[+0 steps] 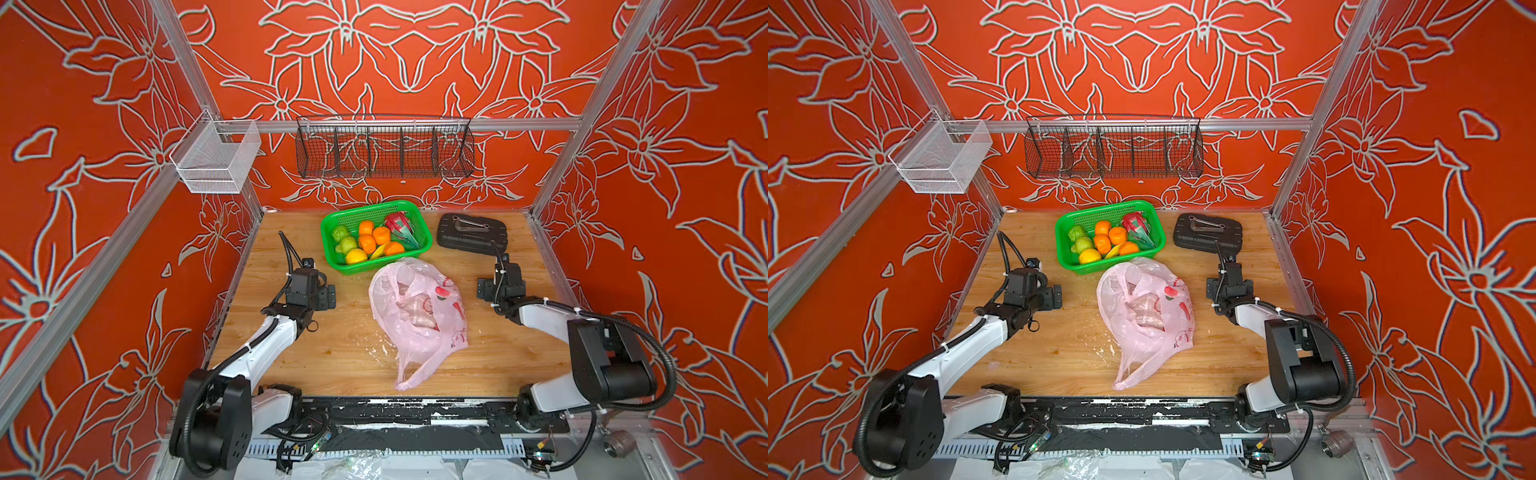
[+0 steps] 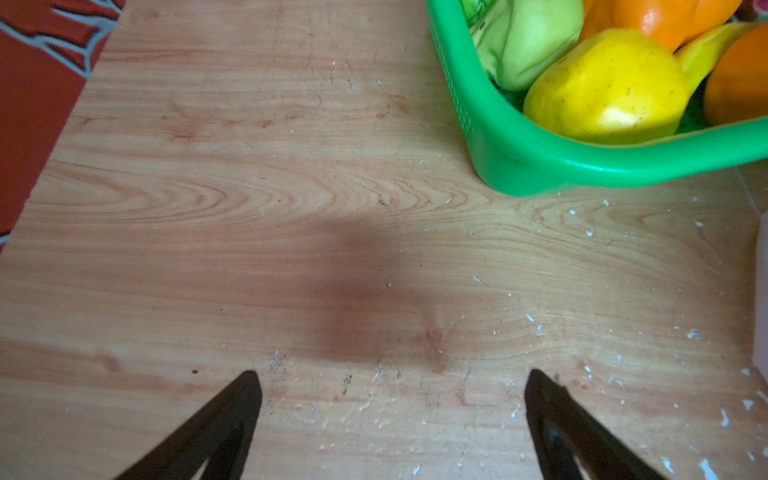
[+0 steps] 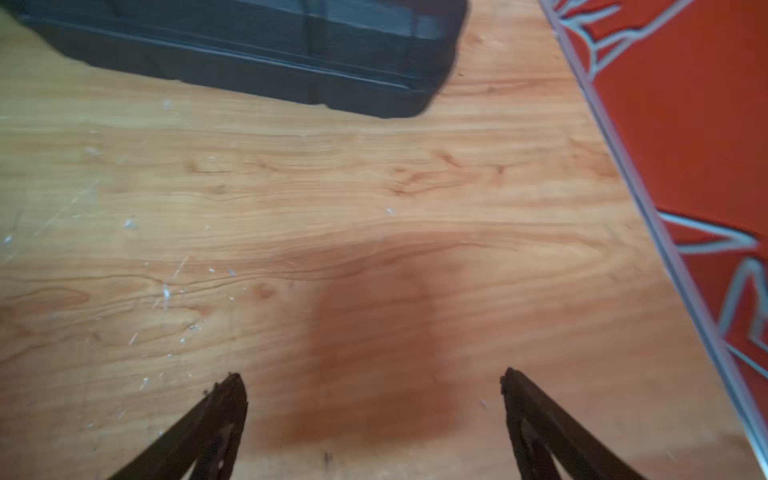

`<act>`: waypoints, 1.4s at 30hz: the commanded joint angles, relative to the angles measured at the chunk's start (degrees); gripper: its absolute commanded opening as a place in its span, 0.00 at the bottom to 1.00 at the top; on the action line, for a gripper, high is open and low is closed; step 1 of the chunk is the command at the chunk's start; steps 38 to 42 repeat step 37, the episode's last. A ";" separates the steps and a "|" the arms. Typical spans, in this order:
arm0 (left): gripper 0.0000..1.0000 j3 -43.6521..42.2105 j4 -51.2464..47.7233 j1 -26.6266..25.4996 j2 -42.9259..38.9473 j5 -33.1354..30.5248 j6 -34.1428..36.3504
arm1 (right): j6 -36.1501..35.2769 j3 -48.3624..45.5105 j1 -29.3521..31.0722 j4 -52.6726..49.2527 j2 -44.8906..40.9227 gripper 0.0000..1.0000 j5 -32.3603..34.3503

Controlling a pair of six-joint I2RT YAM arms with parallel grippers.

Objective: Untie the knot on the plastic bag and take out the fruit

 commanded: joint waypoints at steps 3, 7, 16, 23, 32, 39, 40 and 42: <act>0.98 1.98 6.17 0.70 3.90 6.09 3.74 | -4.43 -12.19 -4.76 25.86 -4.70 0.97 -11.53; 0.98 1.09 12.20 0.87 9.22 6.08 5.39 | -4.48 -14.66 -4.50 33.23 -2.64 0.97 -10.18; 0.98 -8.21 28.43 11.81 7.52 15.13 3.72 | -4.82 -14.58 -4.14 30.83 -3.84 0.97 -9.88; 0.97 -11.29 33.10 12.00 7.55 19.11 5.55 | -4.81 -14.40 -4.13 30.39 -3.91 0.97 -9.87; 0.97 -11.38 33.66 11.78 7.57 18.59 5.45 | -4.66 -13.68 -4.13 29.58 -3.28 0.97 -9.87; 0.97 -11.44 33.77 11.78 7.65 18.52 5.45 | -4.50 -12.35 -4.22 27.65 -2.74 0.97 -9.48; 0.97 -11.44 33.77 11.78 7.65 18.52 5.45 | -4.50 -12.35 -4.22 27.65 -2.74 0.97 -9.48; 0.97 -11.44 33.77 11.78 7.65 18.52 5.45 | -4.50 -12.35 -4.22 27.65 -2.74 0.97 -9.48</act>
